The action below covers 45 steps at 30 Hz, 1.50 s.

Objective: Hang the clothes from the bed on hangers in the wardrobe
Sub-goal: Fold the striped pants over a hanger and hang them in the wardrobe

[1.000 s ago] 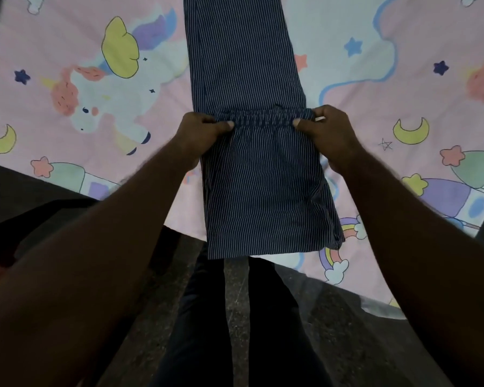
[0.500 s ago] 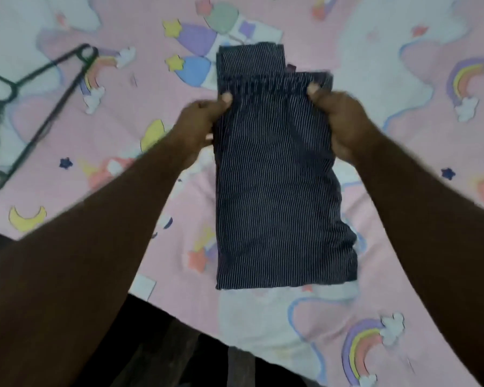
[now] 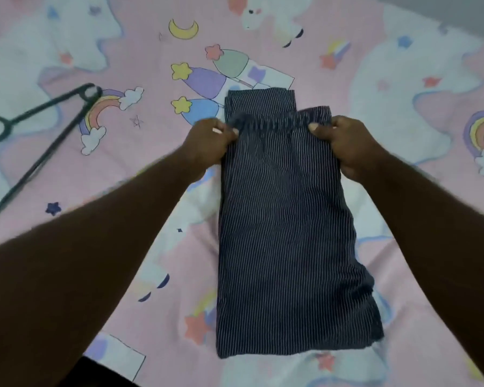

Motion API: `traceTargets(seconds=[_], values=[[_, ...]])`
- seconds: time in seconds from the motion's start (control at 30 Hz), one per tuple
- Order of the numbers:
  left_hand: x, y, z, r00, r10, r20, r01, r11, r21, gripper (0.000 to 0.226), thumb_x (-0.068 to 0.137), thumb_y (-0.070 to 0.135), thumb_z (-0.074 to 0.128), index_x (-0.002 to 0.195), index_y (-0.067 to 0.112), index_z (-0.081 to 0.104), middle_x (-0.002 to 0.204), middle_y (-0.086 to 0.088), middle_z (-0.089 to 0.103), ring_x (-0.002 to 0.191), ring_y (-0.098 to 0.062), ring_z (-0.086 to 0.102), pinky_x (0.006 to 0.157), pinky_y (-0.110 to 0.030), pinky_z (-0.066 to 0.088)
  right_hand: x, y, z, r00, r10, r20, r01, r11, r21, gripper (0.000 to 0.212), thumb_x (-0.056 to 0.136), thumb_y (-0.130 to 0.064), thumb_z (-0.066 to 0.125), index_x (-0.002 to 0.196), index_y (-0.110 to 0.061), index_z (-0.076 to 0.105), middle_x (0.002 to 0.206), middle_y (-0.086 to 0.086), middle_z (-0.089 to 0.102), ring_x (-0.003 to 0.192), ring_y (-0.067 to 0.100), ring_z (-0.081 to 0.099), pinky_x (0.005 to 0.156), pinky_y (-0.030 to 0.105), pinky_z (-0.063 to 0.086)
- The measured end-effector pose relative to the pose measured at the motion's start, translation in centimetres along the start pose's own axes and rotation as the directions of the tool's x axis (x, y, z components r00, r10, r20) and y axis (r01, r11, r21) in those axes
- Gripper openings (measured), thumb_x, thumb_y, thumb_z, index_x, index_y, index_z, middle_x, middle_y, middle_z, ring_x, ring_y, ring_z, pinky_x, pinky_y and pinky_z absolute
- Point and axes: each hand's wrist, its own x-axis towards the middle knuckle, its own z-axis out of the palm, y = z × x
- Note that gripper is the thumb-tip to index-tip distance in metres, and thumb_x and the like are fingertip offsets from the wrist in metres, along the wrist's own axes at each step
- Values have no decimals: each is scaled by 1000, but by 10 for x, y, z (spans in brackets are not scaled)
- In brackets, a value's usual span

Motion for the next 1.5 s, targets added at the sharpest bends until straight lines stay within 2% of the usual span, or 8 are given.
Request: traceTargets(seconds=[0.13, 0.3, 0.43, 0.63, 1.03, 1.2, 1.33, 1.5], values=[[24, 39, -23, 991, 105, -83, -111, 991, -70, 16, 98, 23, 56, 85, 14, 53, 85, -6, 62, 69, -16, 61, 60, -31, 54, 28, -46, 7, 990, -139, -5, 139, 990, 39, 17, 95, -14, 61, 101, 2, 63, 88, 12, 73, 79, 24, 73, 64, 32, 57], [34, -10, -20, 991, -132, 5, 132, 991, -7, 47, 90, 39, 62, 112, -3, 61, 90, -9, 65, 71, -20, 65, 59, -30, 56, 47, -12, 10, 994, -71, -87, 56, 986, -158, 40, 88, -43, 70, 77, -7, 58, 77, 10, 60, 70, 19, 60, 64, 31, 48], [-25, -74, -5, 974, -224, -23, 215, 955, -205, 78, 64, 57, 75, 121, 7, 59, 116, -11, 67, 102, -23, 68, 87, -39, 56, 6, 48, -12, 994, -26, -109, 16, 995, -94, 53, 75, -50, 73, 111, -11, 67, 107, 5, 72, 97, 19, 71, 87, 41, 57], [-139, -119, 19, 975, -209, 70, 219, 954, -207, 30, 88, 13, 70, 113, 15, 54, 110, 0, 68, 94, -10, 69, 79, -29, 57, -80, 99, -44, 987, 72, -141, -89, 990, -113, 27, 87, -35, 72, 104, -14, 66, 96, 0, 71, 86, 13, 66, 76, 30, 51], [-248, -156, 48, 970, -181, -160, 170, 982, -83, 21, 93, 7, 62, 107, 22, 59, 95, -3, 70, 84, -11, 67, 70, -23, 55, -230, 178, -34, 963, 145, -225, -150, 989, -5, 18, 85, -18, 74, 99, -9, 65, 92, 4, 72, 82, 12, 65, 79, 30, 54], [-241, -151, 47, 958, -285, -29, 286, 958, 26, 17, 92, 23, 66, 92, 6, 67, 82, -6, 68, 70, -18, 61, 64, -31, 52, -236, 181, -26, 964, 111, -243, -162, 967, -198, 29, 82, -26, 78, 98, -11, 59, 84, -11, 62, 70, 0, 57, 59, 8, 43], [-241, -144, 43, 937, -346, 50, 347, 938, -17, 15, 93, 24, 65, 87, 10, 68, 78, 0, 67, 74, -17, 59, 59, -23, 53, -240, 181, -27, 966, 59, -253, -122, 963, -242, 32, 85, -25, 72, 80, 2, 56, 73, 3, 55, 61, 10, 47, 58, 25, 40], [-259, -135, 38, 976, -137, -170, 146, 989, 40, 31, 87, 40, 68, 97, 11, 61, 90, 1, 66, 79, -10, 63, 73, -26, 52, -255, 167, -29, 912, -215, -349, 83, 930, -358, 23, 84, -28, 71, 102, -13, 67, 123, -4, 59, 119, 17, 52, 99, 26, 42]])
